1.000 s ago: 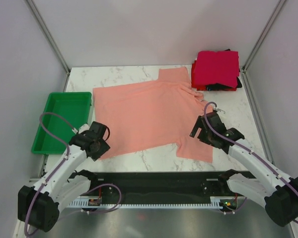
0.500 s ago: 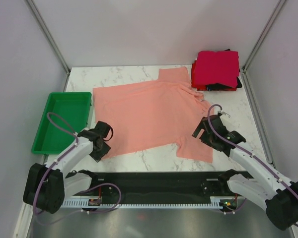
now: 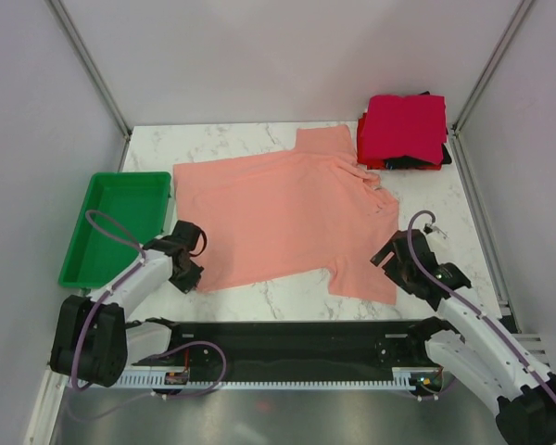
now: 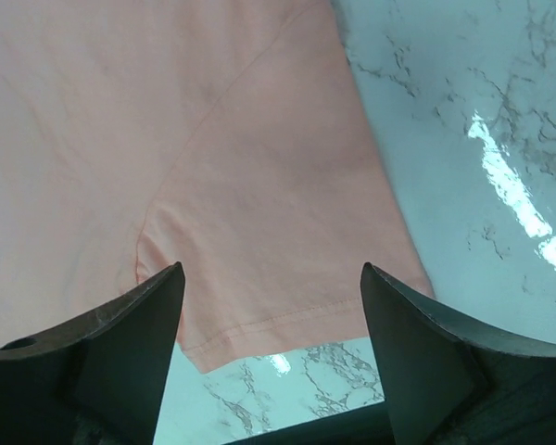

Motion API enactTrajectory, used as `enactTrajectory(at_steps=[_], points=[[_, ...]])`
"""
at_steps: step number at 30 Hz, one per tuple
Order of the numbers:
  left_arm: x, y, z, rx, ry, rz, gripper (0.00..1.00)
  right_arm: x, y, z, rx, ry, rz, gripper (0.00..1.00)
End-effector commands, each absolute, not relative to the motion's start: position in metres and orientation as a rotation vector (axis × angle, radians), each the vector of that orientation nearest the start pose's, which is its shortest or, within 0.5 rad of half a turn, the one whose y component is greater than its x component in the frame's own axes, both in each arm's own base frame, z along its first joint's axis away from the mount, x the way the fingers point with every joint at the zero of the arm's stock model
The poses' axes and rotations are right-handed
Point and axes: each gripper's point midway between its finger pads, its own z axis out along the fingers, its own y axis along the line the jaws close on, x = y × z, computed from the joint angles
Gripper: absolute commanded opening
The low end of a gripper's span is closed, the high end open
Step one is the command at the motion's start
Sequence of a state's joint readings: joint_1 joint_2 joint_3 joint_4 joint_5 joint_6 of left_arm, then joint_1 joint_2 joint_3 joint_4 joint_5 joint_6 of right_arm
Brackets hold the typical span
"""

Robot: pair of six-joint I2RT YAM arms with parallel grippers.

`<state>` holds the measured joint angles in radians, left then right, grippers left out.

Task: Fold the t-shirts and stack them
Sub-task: Fold the tshirt

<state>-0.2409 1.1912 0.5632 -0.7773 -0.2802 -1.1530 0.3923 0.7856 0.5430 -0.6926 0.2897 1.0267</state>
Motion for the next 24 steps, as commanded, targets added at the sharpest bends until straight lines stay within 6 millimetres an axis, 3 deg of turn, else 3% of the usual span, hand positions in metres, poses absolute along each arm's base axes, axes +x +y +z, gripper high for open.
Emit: enactTrajectory(at_steps=[1,5,8,10,15,18,20,21,24], points=[[0.187,-0.033,-0.005,-1.245,2.519,0.106,0.02,0.191,0.062,0.063,0.997,2.331,0.214,0.84],[0.19,-0.034,-0.005,-1.242,2.507,0.051,0.02,0.171,0.057,0.028,1.007,2.475,0.077,0.85],[0.19,-0.034,-0.009,-1.239,2.522,0.014,0.02,0.167,0.061,0.012,1.052,2.479,0.105,0.83],[0.19,-0.033,-0.011,-1.24,2.527,0.007,0.02,0.166,0.058,0.009,1.069,2.465,0.094,0.76],[0.19,-0.033,-0.016,-1.244,2.534,-0.038,0.02,0.171,0.05,0.009,1.102,2.431,0.026,0.71],[0.19,-0.033,-0.017,-1.255,2.534,-0.059,0.02,0.17,0.052,0.007,1.089,2.459,-0.017,0.58],[0.191,-0.032,-0.017,-1.259,2.529,-0.067,0.02,0.17,0.052,0.007,1.084,2.455,-0.022,0.37],[0.19,-0.032,-0.018,-1.26,2.531,-0.066,0.02,0.169,0.054,0.007,1.082,2.454,-0.011,0.21],[0.192,-0.033,-0.013,-1.242,2.515,-0.085,0.02,0.166,0.057,0.009,1.088,2.449,0.031,0.0]])
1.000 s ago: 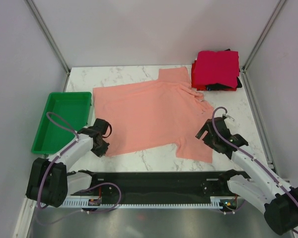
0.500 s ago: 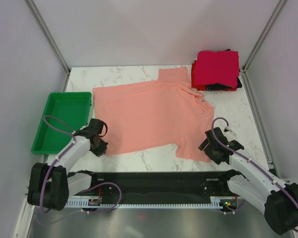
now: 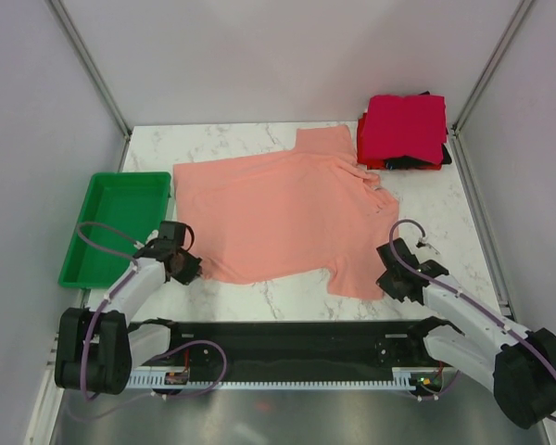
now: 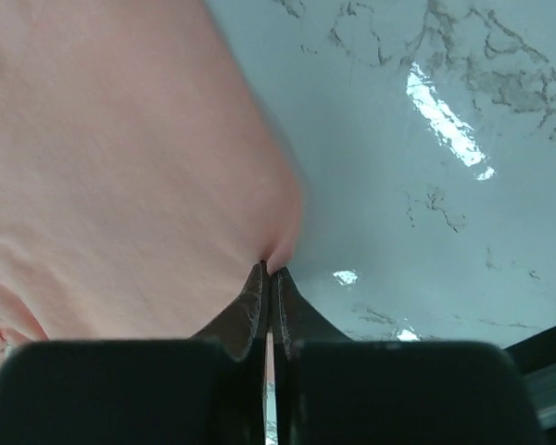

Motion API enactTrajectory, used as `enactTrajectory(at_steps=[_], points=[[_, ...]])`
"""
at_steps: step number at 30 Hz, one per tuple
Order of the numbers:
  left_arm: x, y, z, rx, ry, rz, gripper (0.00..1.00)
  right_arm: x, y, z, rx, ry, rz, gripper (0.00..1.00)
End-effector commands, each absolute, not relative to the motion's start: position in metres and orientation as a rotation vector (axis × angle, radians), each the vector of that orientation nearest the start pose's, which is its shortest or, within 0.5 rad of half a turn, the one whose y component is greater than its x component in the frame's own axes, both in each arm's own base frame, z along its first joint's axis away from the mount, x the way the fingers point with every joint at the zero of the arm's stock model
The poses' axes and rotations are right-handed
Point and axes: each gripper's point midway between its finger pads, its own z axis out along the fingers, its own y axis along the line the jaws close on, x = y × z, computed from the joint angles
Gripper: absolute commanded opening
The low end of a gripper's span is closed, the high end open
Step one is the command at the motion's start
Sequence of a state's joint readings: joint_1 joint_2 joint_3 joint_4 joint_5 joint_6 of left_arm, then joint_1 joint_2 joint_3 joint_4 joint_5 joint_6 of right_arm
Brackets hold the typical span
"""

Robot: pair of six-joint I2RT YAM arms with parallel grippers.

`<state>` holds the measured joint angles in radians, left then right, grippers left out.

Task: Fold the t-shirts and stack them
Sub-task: Fold the tshirt

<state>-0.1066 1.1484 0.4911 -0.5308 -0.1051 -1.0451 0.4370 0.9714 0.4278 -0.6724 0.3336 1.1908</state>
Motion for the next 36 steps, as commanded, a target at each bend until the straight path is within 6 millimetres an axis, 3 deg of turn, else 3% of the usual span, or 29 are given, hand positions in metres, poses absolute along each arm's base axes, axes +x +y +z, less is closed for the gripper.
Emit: enactTrajectory(at_steps=[1,3,4,9,10,12,18,23,28,30,31,33,36], points=[[0.191,-0.034,-0.01,-1.229,2.521,-0.098,0.02,0.169,0.059,0.014,1.083,2.431,0.066,0.0],[0.198,-0.036,0.007,-1.195,2.459,-0.16,0.02,0.169,0.06,0.024,1.074,2.42,0.091,0.0],[0.194,-0.034,0.013,-1.194,2.451,-0.157,0.02,0.177,0.064,0.041,1.067,2.375,0.147,0.0],[0.206,-0.036,0.077,-1.125,2.284,-0.29,0.02,0.179,0.061,0.093,1.037,2.31,0.194,0.0],[0.206,-0.036,0.084,-1.121,2.275,-0.299,0.02,0.184,0.062,0.11,1.025,2.279,0.216,0.0],[0.205,-0.037,0.096,-1.114,2.272,-0.308,0.02,0.189,0.064,0.124,0.985,2.274,0.222,0.0],[0.217,-0.035,0.116,-1.089,2.262,-0.293,0.02,0.245,0.082,0.176,0.788,2.213,0.23,0.0],[0.24,-0.025,0.131,-1.055,2.251,-0.204,0.02,0.311,0.103,0.227,0.656,2.138,0.208,0.0],[0.264,-0.026,0.131,-1.03,2.281,-0.189,0.02,0.366,0.12,0.248,0.576,2.12,0.13,0.0],[0.277,-0.024,0.127,-1.025,2.308,-0.18,0.02,0.384,0.123,0.239,0.563,2.14,0.078,0.0],[0.28,-0.023,0.126,-1.032,2.317,-0.181,0.02,0.393,0.127,0.248,0.558,2.121,0.084,0.0],[0.292,-0.017,0.122,-1.047,2.326,-0.171,0.02,0.408,0.128,0.236,0.537,2.146,0.04,0.0],[0.306,-0.011,0.12,-1.066,2.329,-0.158,0.02,0.43,0.127,0.238,0.535,2.14,0.023,0.0]])
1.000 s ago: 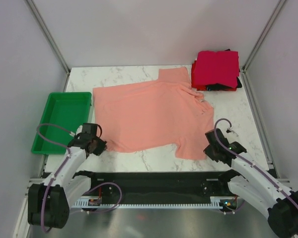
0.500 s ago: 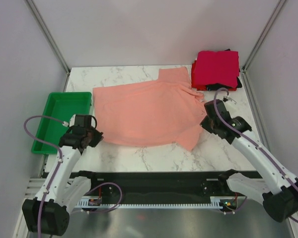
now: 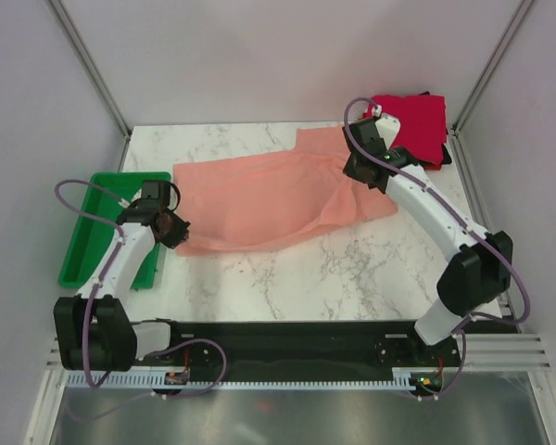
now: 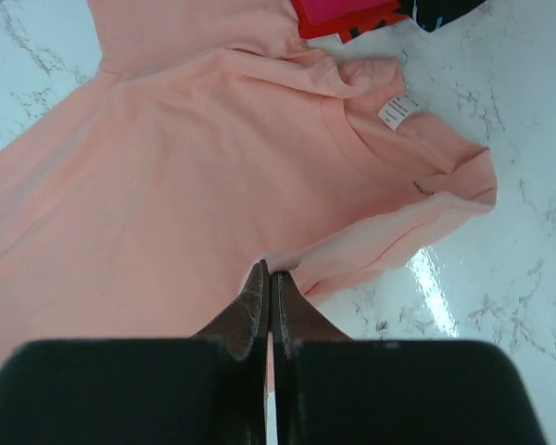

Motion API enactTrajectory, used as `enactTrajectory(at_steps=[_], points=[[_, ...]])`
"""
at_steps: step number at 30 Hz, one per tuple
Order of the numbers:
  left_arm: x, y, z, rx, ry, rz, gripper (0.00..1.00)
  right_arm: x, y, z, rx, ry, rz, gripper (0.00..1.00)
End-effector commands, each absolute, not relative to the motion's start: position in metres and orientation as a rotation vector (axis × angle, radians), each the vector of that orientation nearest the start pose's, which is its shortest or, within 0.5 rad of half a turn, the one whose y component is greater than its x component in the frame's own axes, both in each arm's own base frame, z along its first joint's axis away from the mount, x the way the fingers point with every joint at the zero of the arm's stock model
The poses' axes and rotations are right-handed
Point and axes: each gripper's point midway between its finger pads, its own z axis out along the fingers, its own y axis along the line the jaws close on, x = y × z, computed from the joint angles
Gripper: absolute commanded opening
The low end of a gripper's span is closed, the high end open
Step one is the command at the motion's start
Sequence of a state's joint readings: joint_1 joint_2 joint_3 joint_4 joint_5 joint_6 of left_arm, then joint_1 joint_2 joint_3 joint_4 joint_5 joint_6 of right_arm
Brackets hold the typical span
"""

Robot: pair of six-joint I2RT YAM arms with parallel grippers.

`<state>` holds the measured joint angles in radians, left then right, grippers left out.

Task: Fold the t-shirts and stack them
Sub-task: Fold the tshirt

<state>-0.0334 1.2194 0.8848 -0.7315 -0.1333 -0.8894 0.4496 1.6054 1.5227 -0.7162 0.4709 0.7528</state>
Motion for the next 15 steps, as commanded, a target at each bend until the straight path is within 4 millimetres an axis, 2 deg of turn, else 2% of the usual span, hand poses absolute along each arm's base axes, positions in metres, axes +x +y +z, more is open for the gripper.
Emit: enactTrajectory(at_steps=[1,3,4,6,8,9,11,12,14,15], points=[[0.309,-0.01,0.118,-1.071,2.338,-0.158,0.02,0.441,0.129,0.235,0.534,2.145,0.017,0.0],[0.318,-0.012,0.12,-1.053,2.342,-0.172,0.02,0.453,0.125,0.226,0.533,2.16,-0.015,0.0],[0.32,-0.013,0.112,-1.055,2.373,-0.165,0.02,0.46,0.126,0.231,0.535,2.147,-0.008,0.0],[0.325,-0.003,0.109,-1.085,2.373,-0.151,0.02,0.469,0.123,0.229,0.529,2.148,-0.019,0.0],[0.327,-0.003,0.1,-1.096,2.399,-0.138,0.02,0.481,0.125,0.225,0.526,2.153,-0.021,0.0],[0.327,-0.001,0.097,-1.105,2.404,-0.132,0.02,0.486,0.126,0.216,0.522,2.168,-0.034,0.0],[0.329,0.0,0.087,-1.115,2.428,-0.118,0.02,0.494,0.126,0.217,0.51,2.163,-0.045,0.0],[0.33,0.001,0.084,-1.121,2.432,-0.116,0.02,0.499,0.128,0.205,0.503,2.18,-0.062,0.0],[0.334,0.002,0.074,-1.124,2.465,-0.106,0.02,0.506,0.128,0.204,0.491,2.176,-0.081,0.0],[0.335,0.003,0.07,-1.13,2.477,-0.101,0.02,0.511,0.128,0.192,0.486,2.19,-0.106,0.0]])
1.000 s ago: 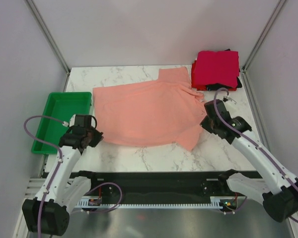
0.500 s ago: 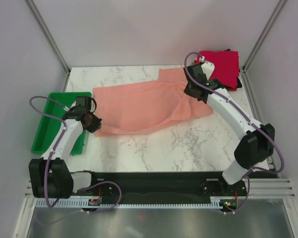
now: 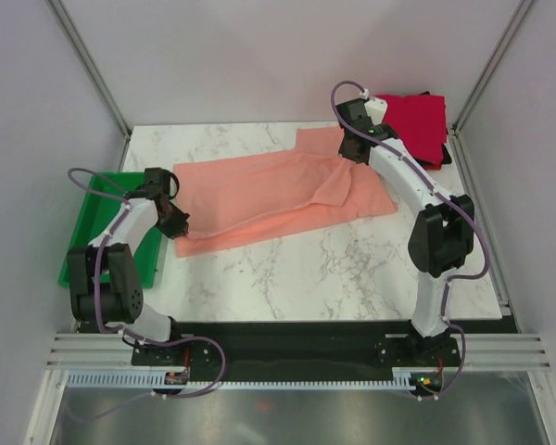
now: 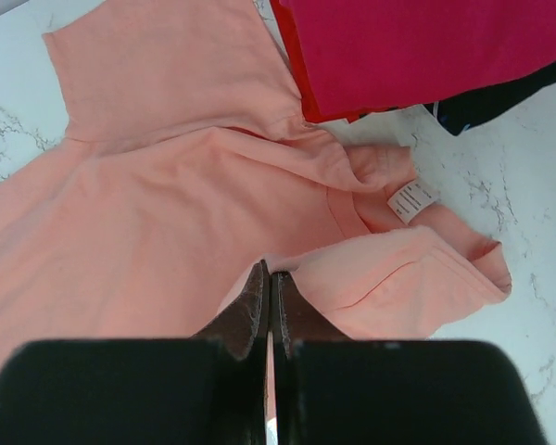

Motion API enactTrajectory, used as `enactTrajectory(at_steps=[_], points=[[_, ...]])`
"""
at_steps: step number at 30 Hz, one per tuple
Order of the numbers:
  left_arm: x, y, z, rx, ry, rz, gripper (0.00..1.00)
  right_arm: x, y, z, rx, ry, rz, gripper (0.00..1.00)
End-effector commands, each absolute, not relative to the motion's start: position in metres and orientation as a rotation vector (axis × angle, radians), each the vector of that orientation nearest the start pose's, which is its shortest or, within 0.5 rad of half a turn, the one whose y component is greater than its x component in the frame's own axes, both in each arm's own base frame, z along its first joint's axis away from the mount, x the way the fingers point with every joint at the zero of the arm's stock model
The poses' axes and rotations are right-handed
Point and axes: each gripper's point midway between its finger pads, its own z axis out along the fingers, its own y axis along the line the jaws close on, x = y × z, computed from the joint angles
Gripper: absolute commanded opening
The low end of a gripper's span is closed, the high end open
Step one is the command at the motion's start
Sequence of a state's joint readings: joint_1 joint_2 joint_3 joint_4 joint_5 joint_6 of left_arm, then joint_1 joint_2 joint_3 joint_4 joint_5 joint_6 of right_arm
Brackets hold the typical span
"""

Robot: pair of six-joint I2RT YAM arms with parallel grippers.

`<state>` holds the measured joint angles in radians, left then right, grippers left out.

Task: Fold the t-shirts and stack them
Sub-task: Fold the tshirt

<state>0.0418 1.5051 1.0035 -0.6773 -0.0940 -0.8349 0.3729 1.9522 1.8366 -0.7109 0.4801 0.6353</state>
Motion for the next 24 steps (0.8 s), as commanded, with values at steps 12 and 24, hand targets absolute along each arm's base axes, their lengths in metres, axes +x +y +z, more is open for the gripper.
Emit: enactTrajectory(at_steps=[12,24], points=[[0.39,-0.017,0.097,-1.106,2.498,-0.455,0.45,0.577,0.123,0.209,0.406,2.175,-0.132,0.86],[0.325,-0.019,0.148,-0.959,2.361,-0.448,0.68,0.431,0.092,0.18,0.401,2.298,0.163,0.81]])
